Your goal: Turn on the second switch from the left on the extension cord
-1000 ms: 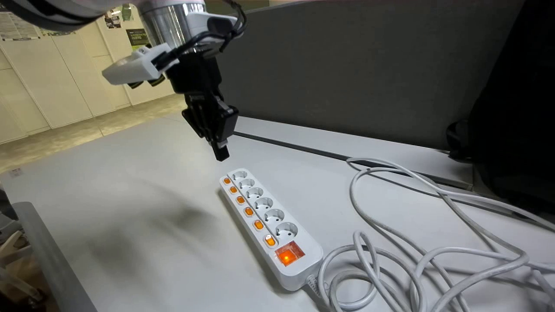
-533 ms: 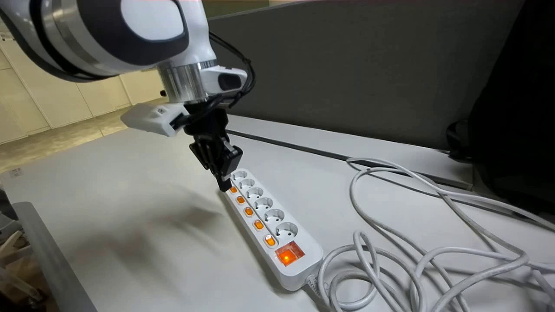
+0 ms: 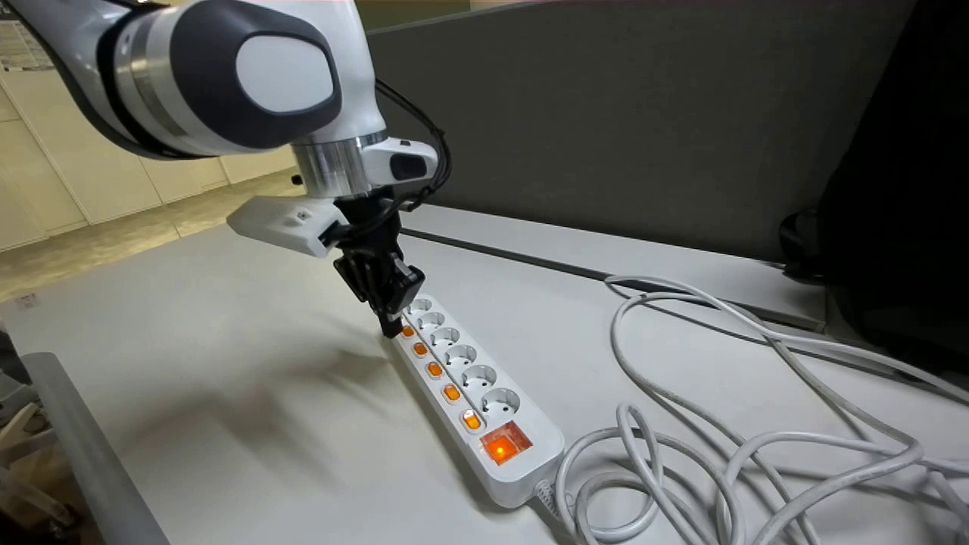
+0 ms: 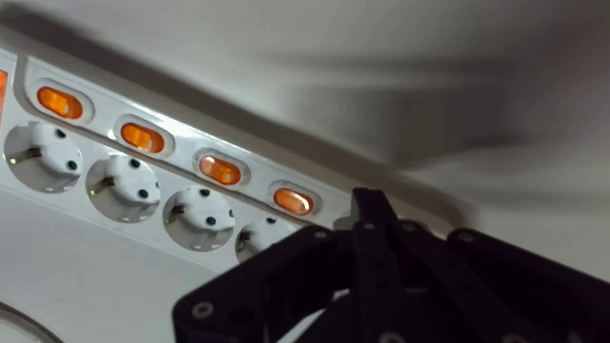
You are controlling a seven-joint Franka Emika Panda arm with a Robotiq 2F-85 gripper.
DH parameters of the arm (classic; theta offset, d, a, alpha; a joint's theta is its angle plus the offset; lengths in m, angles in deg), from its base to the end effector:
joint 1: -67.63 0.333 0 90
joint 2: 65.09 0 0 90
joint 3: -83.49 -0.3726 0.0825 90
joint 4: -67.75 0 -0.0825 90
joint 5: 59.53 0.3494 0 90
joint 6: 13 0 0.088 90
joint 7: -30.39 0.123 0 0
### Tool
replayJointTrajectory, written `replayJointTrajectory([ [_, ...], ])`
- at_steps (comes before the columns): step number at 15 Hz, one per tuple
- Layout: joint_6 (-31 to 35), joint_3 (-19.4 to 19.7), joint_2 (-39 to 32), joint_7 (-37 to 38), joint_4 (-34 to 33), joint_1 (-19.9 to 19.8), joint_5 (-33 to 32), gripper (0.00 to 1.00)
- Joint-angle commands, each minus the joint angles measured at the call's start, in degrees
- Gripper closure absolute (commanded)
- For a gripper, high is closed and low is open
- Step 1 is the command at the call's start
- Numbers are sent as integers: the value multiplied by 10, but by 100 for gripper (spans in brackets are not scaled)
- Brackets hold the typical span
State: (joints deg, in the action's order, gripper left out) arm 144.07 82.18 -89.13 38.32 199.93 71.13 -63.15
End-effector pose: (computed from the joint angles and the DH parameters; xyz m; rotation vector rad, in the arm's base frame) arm 0.5312 0.0467 0.2316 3.1275 0.0023 0.0263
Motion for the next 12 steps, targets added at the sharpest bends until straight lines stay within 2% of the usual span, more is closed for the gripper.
replayJointTrajectory([
  [1, -13, 3, -11, -10, -34, 10, 5, 100],
  [12, -24, 0, -36, -20, -58, 9, 16, 100],
])
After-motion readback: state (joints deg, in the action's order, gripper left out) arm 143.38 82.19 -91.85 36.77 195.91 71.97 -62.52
